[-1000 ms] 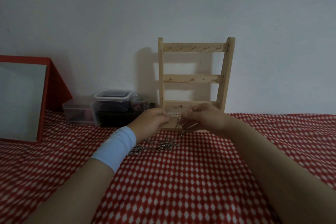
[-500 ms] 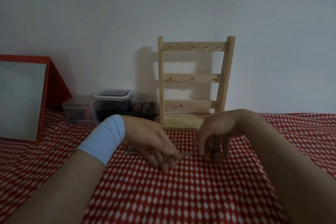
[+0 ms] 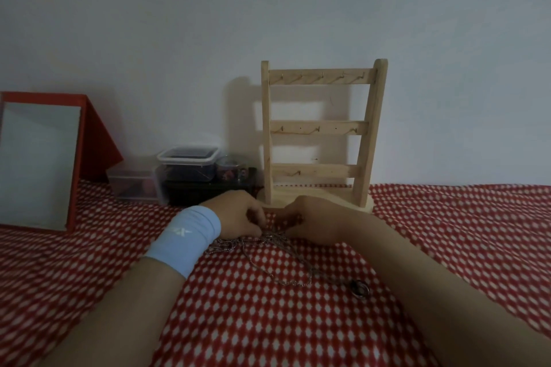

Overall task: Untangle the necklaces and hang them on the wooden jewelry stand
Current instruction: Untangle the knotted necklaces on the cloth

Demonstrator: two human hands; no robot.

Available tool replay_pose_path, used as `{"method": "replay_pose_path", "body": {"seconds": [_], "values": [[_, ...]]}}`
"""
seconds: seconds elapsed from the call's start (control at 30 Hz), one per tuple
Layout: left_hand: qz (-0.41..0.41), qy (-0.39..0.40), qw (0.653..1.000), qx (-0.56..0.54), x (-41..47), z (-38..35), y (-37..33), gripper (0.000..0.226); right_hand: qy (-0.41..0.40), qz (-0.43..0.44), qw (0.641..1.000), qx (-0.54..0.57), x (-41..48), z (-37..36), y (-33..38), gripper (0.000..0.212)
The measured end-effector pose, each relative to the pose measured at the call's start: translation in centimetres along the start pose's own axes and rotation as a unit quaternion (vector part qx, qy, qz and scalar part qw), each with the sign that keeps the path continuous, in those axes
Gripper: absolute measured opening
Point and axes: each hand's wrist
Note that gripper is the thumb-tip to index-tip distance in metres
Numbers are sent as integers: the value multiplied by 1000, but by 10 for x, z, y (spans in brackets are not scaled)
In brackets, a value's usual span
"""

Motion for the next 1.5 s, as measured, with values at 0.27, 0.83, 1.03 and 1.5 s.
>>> {"method": "replay_pose_path", "body": {"seconds": [0.27,0.83,1.03,1.5], "values": [[9,32,999,-41,2,1,9,28,-27,-37,994,99,1,3,-3,22],[54,57,996,-49,-10,23,-11,36,-97,-204,966,128,-9,29,-16,23],[120,118,986,-3,-11,25,-19,36,-26,-230,973,-23,-19,43,-15,32],[-47,-56,997,33,2,-26,-53,20,-4,-88,995,-55,-5,20,-8,21]]}}
Point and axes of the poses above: each hand's wrist, its own x-axis towards the middle knuckle, its own z-axis out of the back of the hand, y = z × x, and after that the axes turned 1 degree about -x, right-handed
